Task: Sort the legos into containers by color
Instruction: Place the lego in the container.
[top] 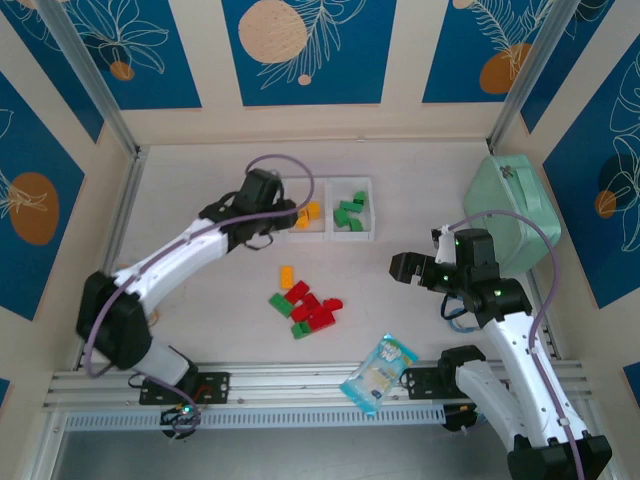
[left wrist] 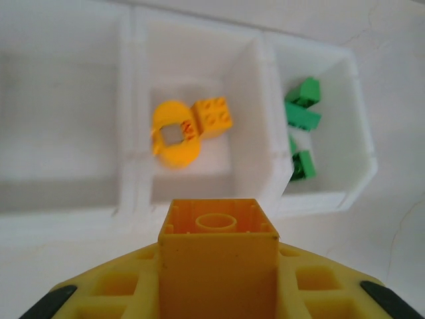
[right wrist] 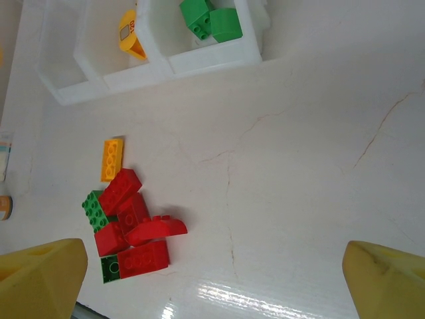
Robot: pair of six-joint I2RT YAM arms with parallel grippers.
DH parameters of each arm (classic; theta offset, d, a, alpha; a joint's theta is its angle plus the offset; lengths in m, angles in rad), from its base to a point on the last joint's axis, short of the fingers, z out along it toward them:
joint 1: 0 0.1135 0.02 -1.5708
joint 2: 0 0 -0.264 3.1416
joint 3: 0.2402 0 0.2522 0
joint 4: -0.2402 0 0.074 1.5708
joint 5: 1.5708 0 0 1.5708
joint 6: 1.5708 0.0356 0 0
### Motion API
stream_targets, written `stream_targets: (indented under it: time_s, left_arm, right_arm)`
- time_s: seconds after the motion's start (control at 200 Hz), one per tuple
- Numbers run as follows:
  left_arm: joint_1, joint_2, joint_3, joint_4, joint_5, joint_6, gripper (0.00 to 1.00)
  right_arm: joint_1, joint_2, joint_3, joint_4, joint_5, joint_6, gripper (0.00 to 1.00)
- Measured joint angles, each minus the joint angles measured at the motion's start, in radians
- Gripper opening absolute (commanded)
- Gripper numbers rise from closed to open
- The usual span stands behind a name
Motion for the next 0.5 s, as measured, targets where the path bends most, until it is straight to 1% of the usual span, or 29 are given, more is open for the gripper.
stream_targets:
  time_s: [0.23,0.38,0.465,0.5]
  left_arm:
    - [0.005,0.309,0.208,0.029,0.083,-0.005,0.23]
    - [0.01,0.409,0.256,0.034,0.129,-0.021,0.24]
    - [0.015,0.43,0.263,0.032,0.139,-0.024,0.3]
    - [0.018,0.431,0.263,0.03,0.141,-0.024,0.37]
  right_arm:
    - [0.003,-0.016,0.0,0.002,0.0,0.0,0.99]
    - [0.007,-0.019,0.0,0.002,0.0,0.0,0.99]
    - [0.007,-0.019,0.0,0.002,0.0,0.0,0.99]
    - [0.008,-0.019,0.0,0.002,0.0,0.0,0.99]
